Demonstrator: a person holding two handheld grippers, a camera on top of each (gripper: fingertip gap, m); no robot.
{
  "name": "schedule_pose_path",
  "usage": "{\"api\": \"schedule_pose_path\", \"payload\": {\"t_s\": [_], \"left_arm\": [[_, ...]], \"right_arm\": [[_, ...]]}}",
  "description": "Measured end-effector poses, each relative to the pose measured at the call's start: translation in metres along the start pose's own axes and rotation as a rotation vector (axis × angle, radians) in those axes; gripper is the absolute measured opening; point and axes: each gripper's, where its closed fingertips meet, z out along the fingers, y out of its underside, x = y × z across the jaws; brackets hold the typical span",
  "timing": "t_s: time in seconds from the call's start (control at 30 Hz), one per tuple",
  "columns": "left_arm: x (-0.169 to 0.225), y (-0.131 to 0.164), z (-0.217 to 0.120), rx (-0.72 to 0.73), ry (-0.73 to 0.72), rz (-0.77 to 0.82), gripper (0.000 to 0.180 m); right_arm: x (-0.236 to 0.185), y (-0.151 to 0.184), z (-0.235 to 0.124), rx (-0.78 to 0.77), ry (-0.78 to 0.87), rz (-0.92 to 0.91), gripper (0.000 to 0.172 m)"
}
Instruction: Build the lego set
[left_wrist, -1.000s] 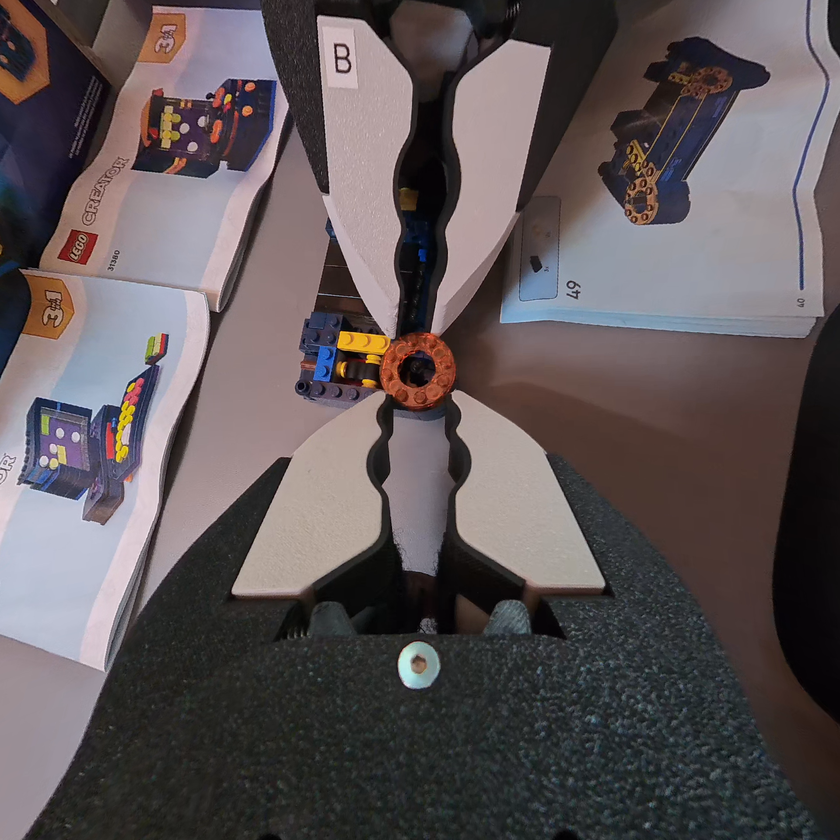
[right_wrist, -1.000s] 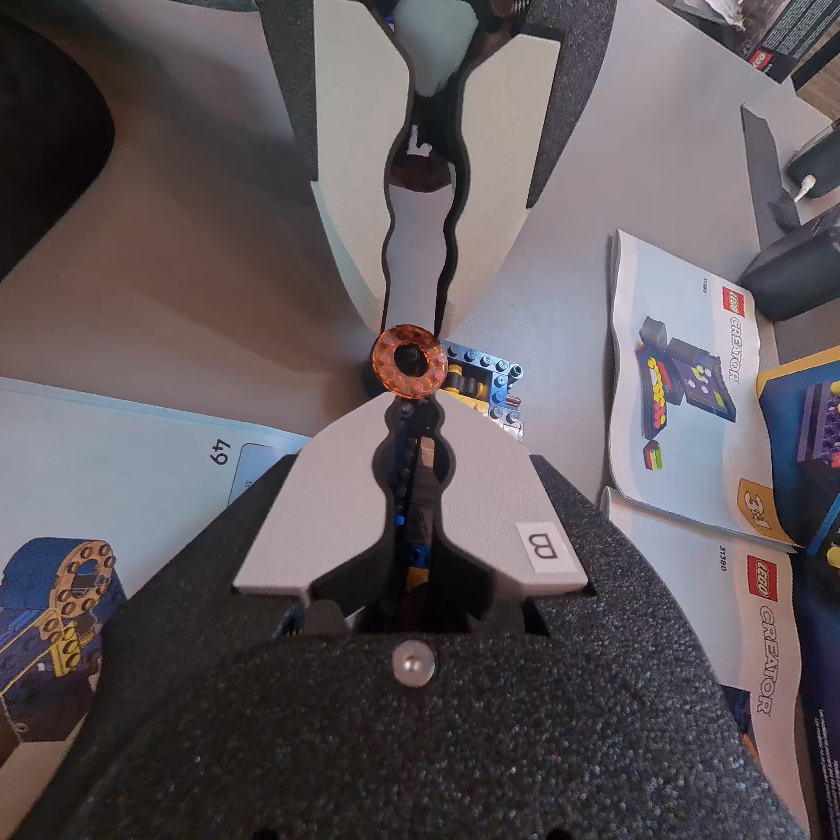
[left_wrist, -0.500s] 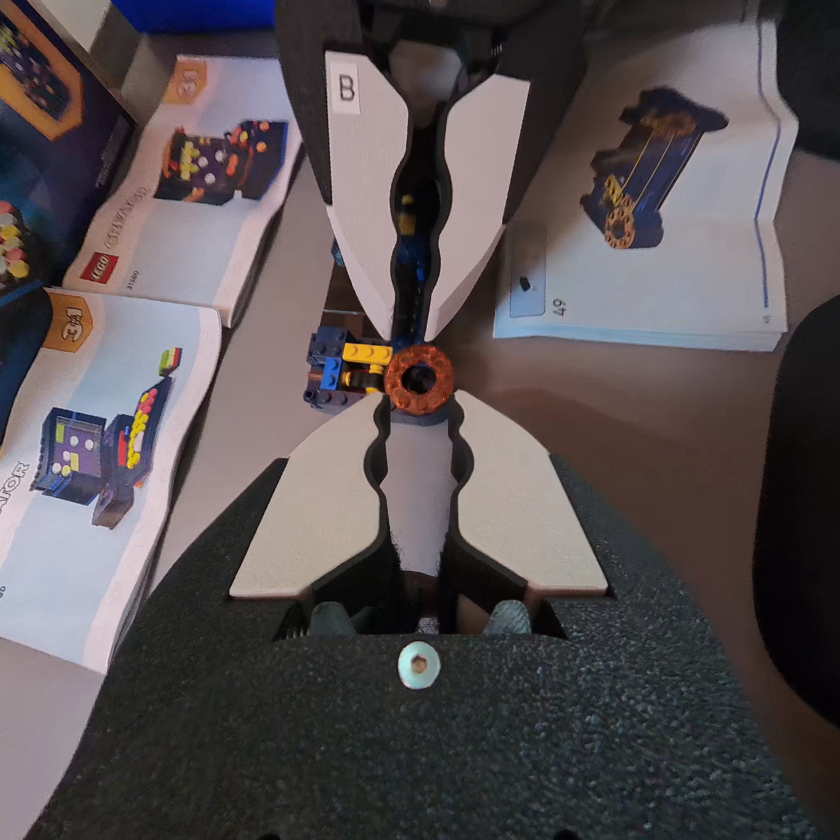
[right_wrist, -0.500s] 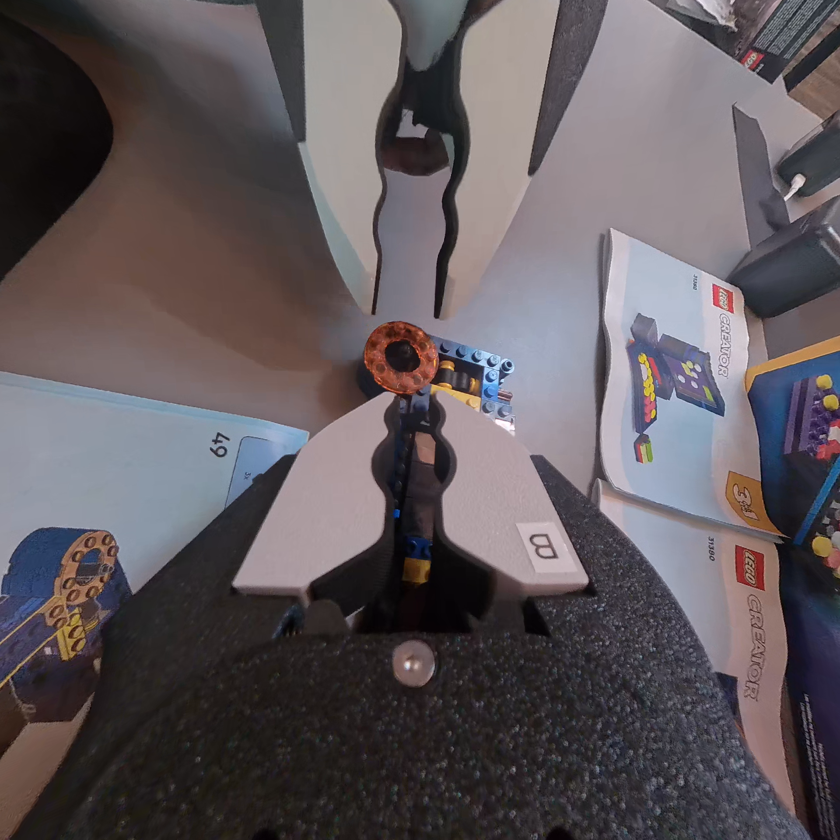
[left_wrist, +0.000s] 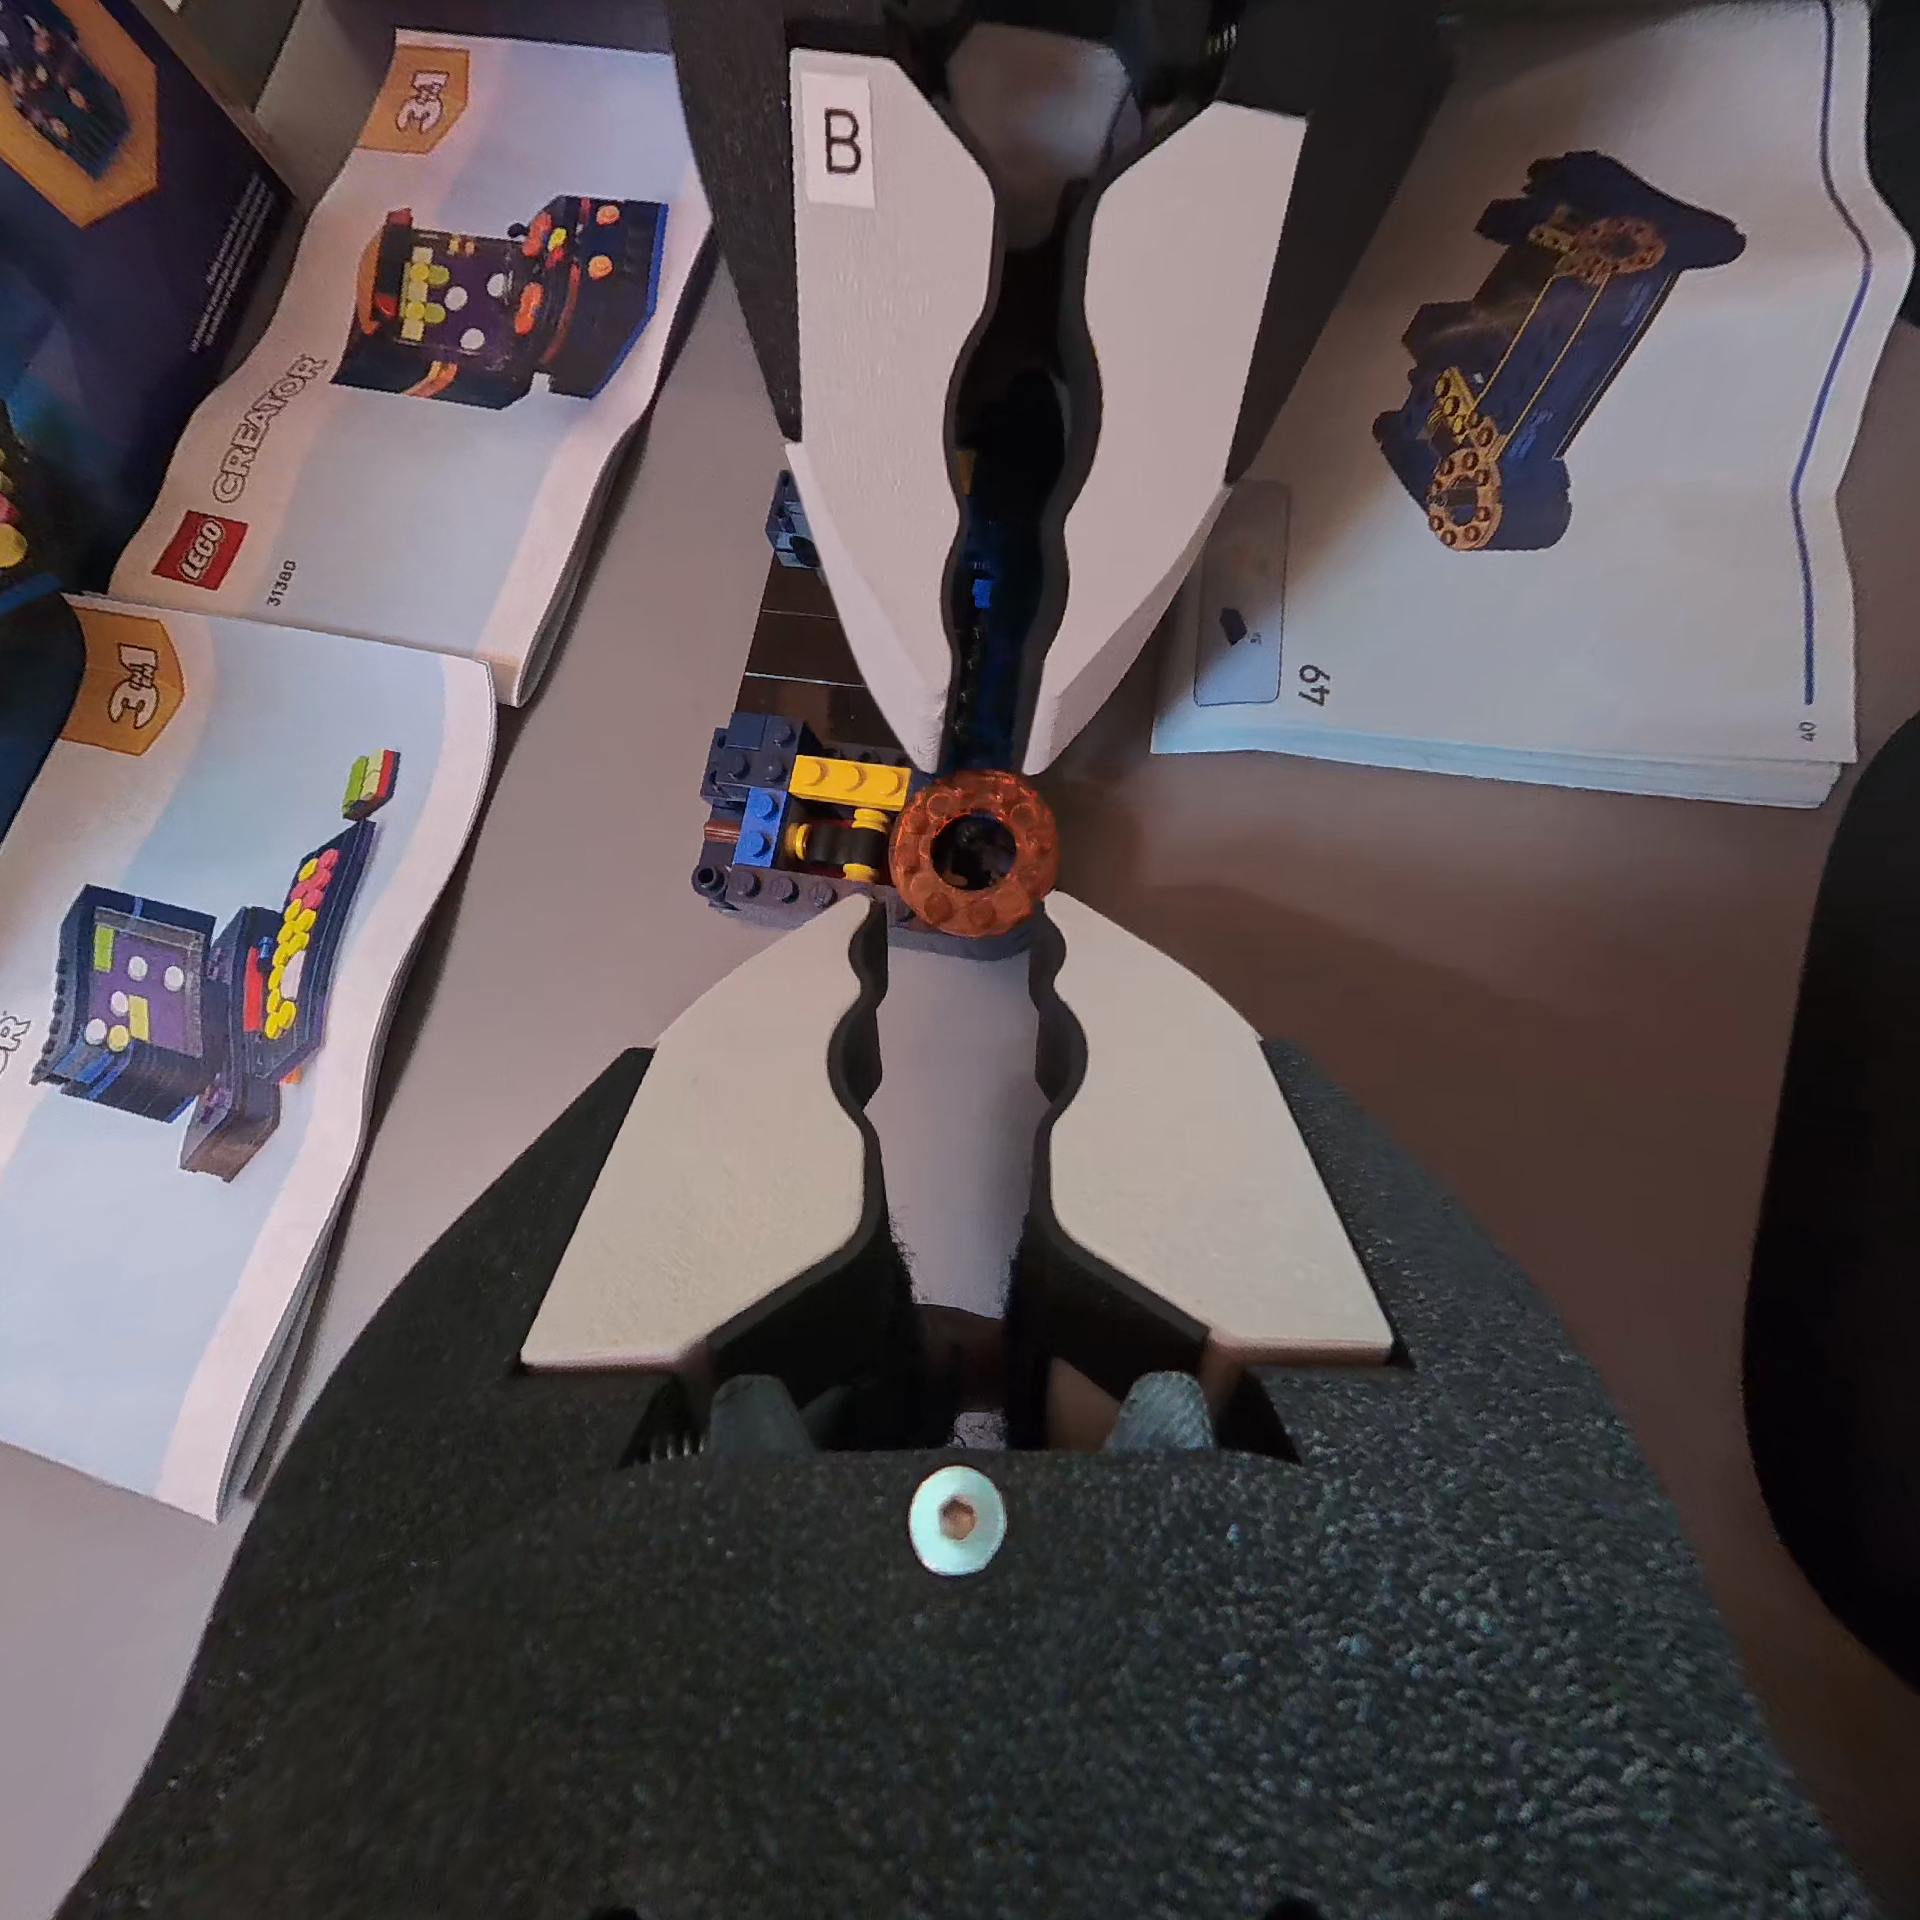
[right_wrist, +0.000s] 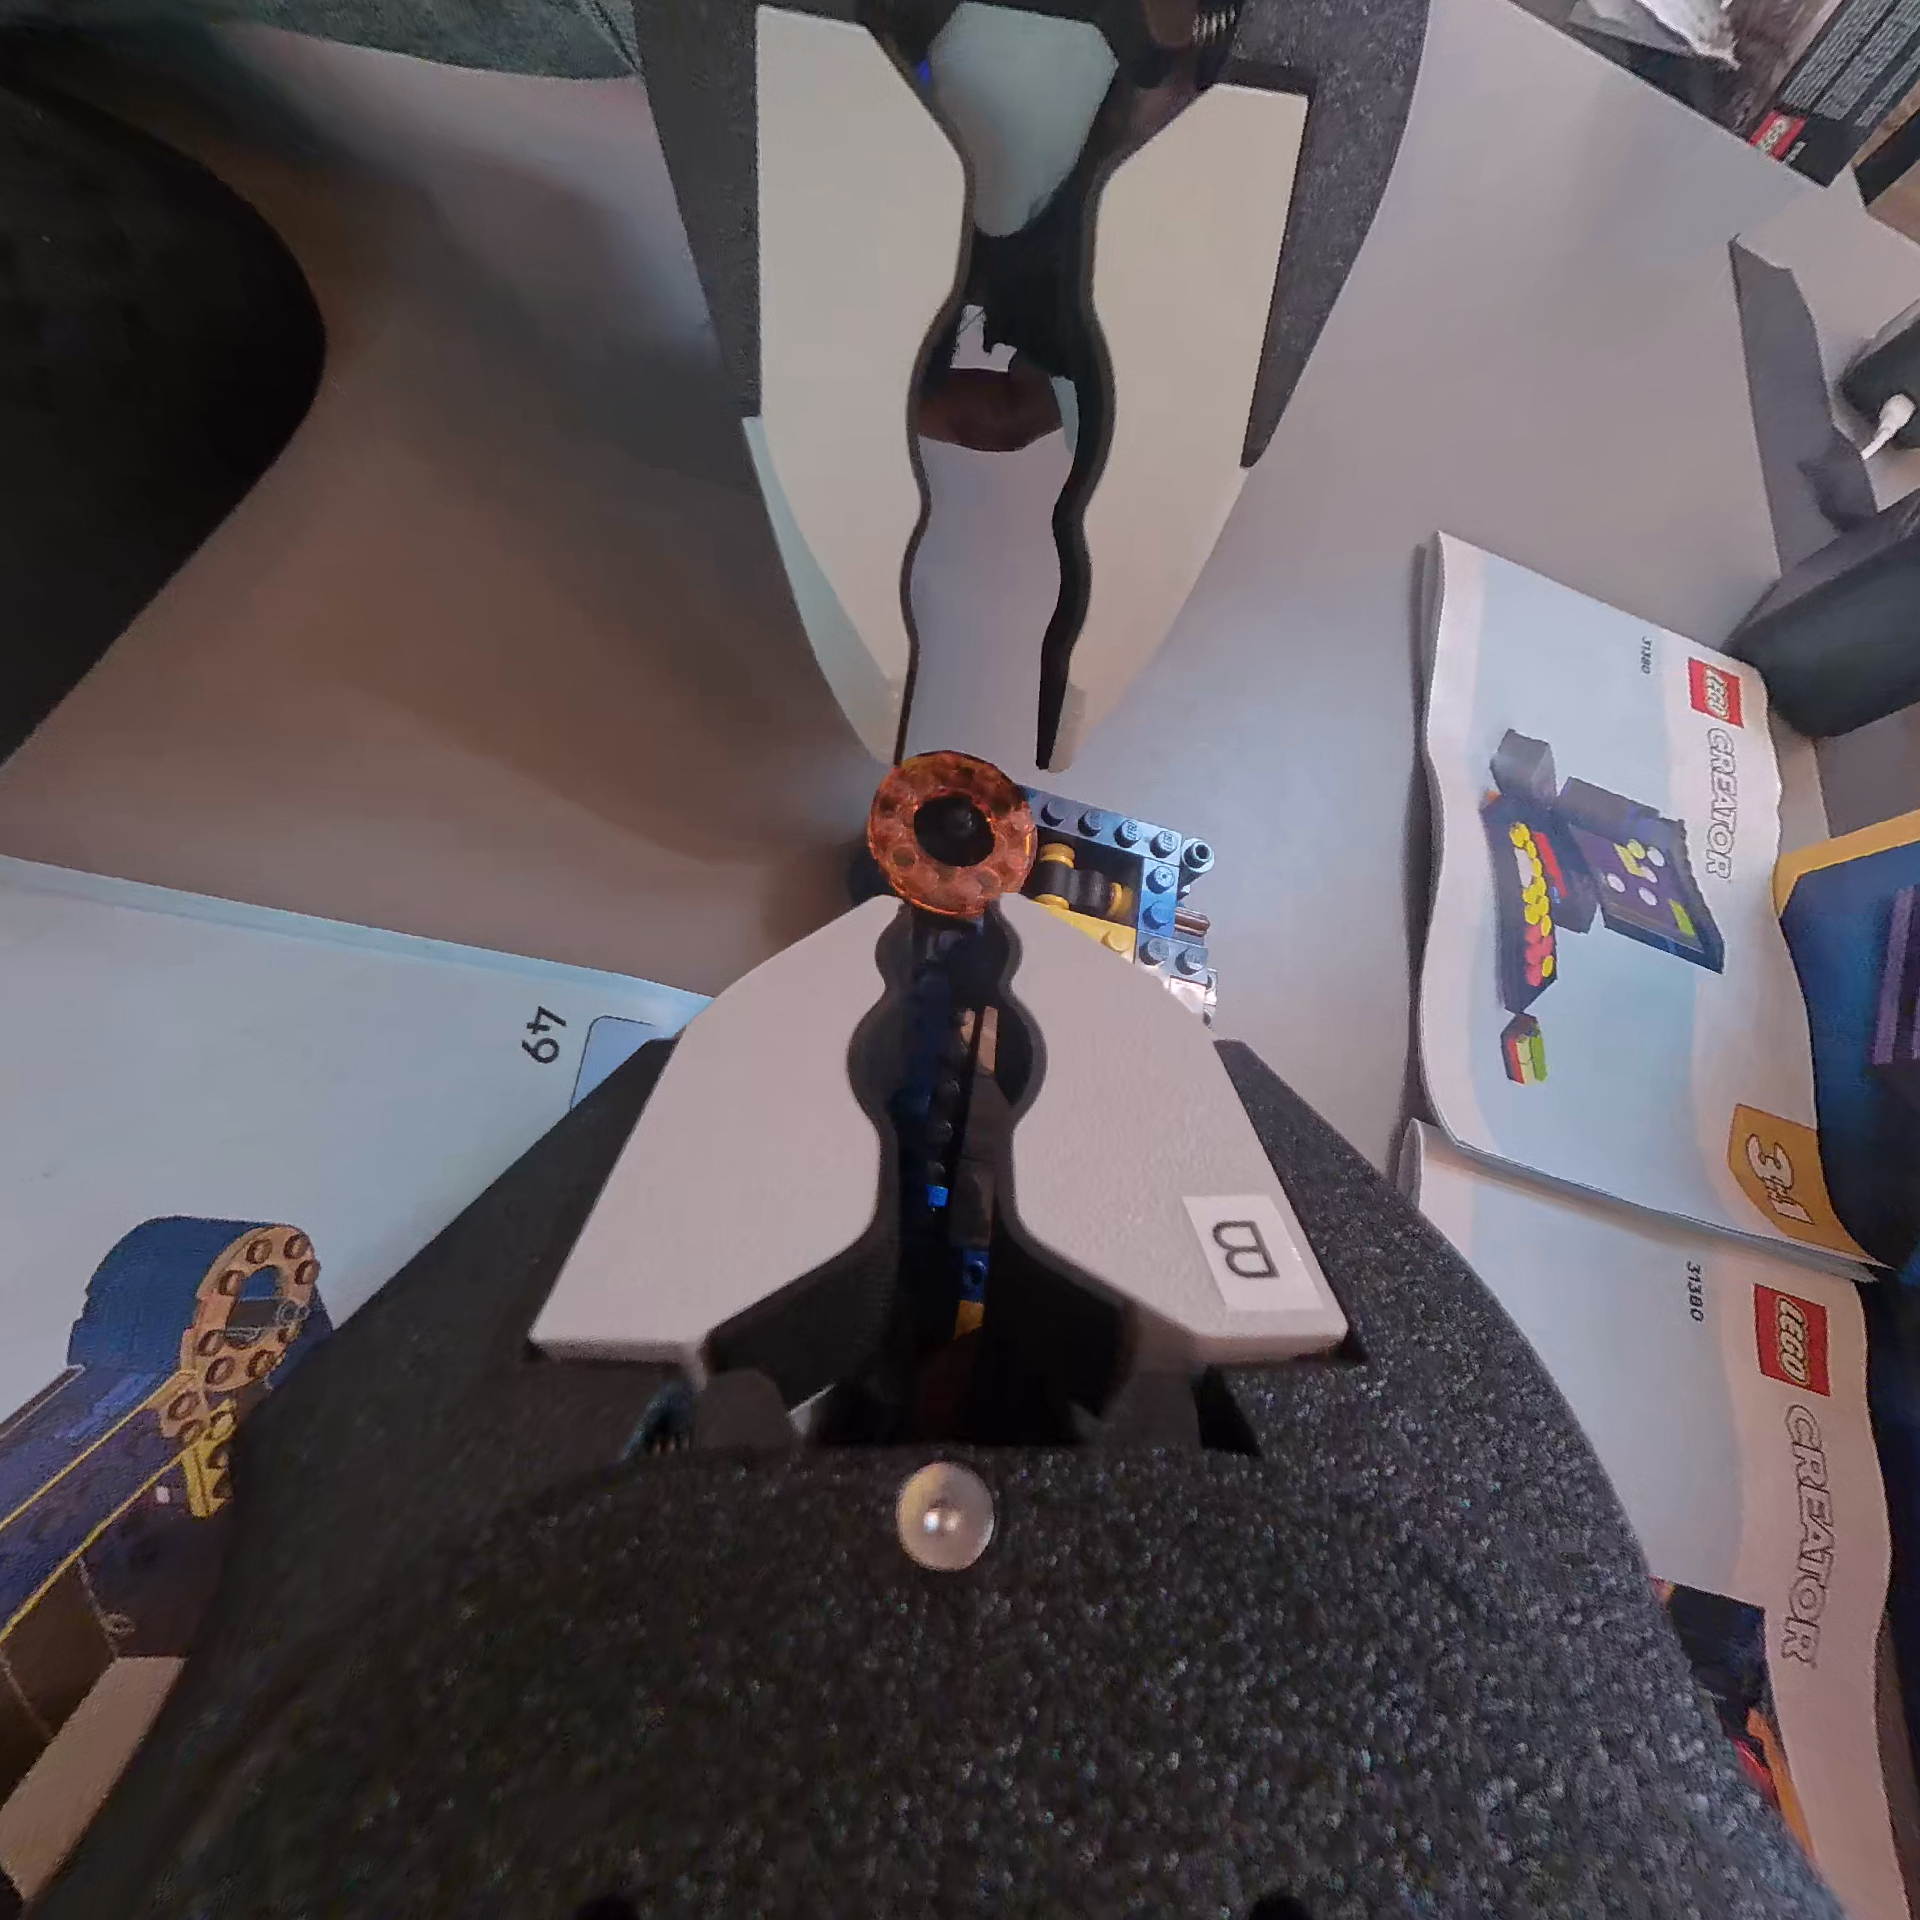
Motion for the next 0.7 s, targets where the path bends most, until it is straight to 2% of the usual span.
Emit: {"api": "schedule_pose_path", "payload": {"t_s": [0.7], "left_arm": [[-0.0002, 0.0029, -0.0011, 0.004, 0.007, 0.004, 0.019]], "right_arm": [[-0.0033, -0.0001, 0.0005, 0.003, -0.019, -0.004, 0.016]]}}
